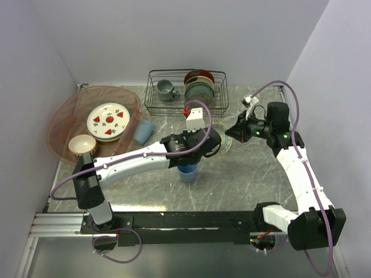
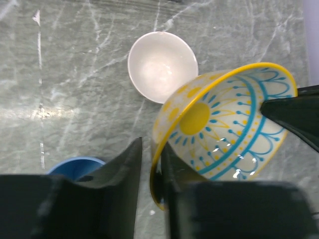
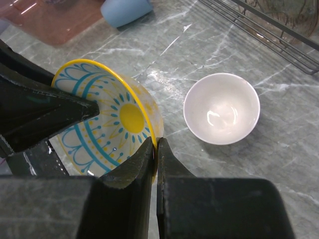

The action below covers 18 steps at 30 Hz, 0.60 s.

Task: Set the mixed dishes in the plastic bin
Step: Pick up the bowl from the center of the board.

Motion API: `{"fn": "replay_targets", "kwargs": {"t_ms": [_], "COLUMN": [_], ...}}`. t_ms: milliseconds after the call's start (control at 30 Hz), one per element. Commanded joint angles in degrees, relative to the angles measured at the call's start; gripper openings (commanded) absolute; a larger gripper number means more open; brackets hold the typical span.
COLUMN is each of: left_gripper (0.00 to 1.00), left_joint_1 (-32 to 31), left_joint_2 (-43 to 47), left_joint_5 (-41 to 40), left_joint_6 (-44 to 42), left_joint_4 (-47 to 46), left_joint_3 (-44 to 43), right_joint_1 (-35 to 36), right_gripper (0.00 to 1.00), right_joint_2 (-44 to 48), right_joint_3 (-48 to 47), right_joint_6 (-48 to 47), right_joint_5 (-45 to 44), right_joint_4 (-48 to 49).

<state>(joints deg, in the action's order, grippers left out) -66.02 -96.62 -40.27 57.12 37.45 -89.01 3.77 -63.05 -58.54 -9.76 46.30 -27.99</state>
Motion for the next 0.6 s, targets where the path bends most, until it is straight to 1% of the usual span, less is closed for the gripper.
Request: {"fn": "replay_targets", "kwargs": {"t_ms": [0,33,133,300,367,467,500,533,567], "left_gripper": [0.18,0.11,0.01,0.01,0.01,0.01,0.01,0.01,0.01], "left_joint_1": [0.4,0.4,0.6,1.6,2.4,3.5,3.9,4.5,4.8], "left_joint_2": [1.5,2.0,4.1,9.1,11.9,16.4,17.8,20.1,21.4], "left_joint_5": [-4.8,-4.7,-4.5,-2.0,-0.3,2.5,3.2,4.1,4.6], "left_joint_6": [-0.3,-0.3,-1.1,-4.1,-5.4,-7.4,-7.8,-8.2,-8.6], "left_joint_4": [5.3,5.1,3.9,-1.1,-2.8,-7.6,-9.7,-10.7,-11.4], "left_joint_3": [0.3,0.8,2.9,8.4,10.5,15.3,17.8,19.0,20.2], "right_joint_1": [-0.6,-0.6,-0.5,-0.5,-0.5,-0.5,-0.4,-0.4,-0.5], "right_gripper": [0.0,0.0,0.0,0.0,0.05,0.17,0.26,0.32,0.44], "right_joint_2": [2.9,3.3,4.3,6.3,7.0,8.3,8.7,8.8,9.0], "right_joint_3": [-1.5,-1.7,-1.8,-1.5,-1.0,0.0,0.4,0.6,0.8], "right_joint_6": [-0.9,-1.2,-2.4,-4.0,-5.1,-6.3,-6.5,-7.1,-7.3], "right_joint_5": [1.9,2.2,3.3,6.4,9.0,12.3,13.2,14.0,15.4], "right_joint_4": [2.0,1.5,1.0,0.6,0.2,0.2,0.3,0.1,0.1]}}
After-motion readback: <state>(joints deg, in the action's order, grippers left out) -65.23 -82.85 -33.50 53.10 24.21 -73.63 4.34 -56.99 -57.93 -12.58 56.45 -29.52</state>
